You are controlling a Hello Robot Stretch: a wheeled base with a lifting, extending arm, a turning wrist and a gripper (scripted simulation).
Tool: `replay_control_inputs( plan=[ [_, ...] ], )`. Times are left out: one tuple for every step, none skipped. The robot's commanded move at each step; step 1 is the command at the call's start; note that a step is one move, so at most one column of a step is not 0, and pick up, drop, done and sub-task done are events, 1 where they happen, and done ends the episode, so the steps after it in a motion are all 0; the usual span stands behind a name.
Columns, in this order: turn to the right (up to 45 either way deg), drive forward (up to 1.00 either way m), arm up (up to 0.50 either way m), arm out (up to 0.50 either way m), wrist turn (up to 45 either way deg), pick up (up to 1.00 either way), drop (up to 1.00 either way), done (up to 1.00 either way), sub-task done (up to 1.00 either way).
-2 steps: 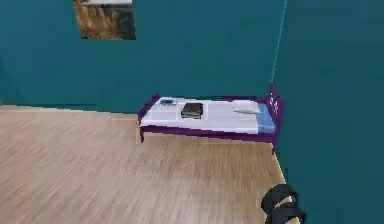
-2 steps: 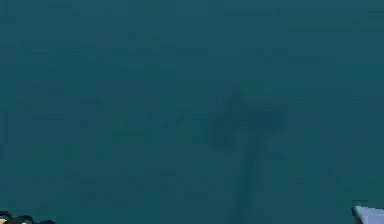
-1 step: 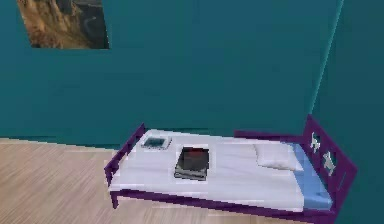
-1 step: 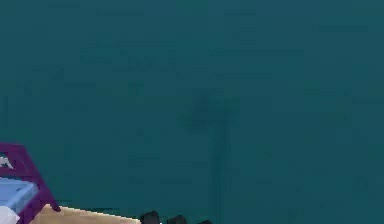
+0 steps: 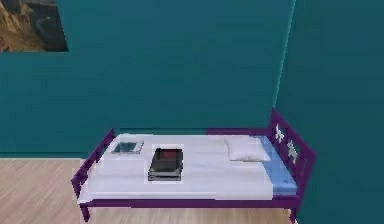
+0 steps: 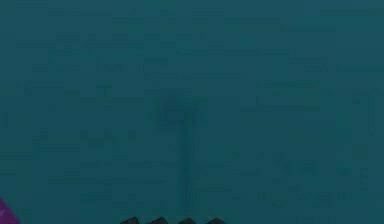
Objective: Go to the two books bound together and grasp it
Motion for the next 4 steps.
replay_control_inputs(
  plan=[
    [0.0,0.40,0.00,0.00,0.0,0.00,0.00,0.00,0.00],
    [-45.0,0.00,0.00,0.00,0.0,0.00,0.00,0.00,0.00],
    [-45.0,0.00,0.00,0.00,0.0,0.00,0.00,0.00,0.00],
    [-12.0,0.00,0.00,0.00,0.0,0.00,0.00,0.00,0.00]
  ],
)
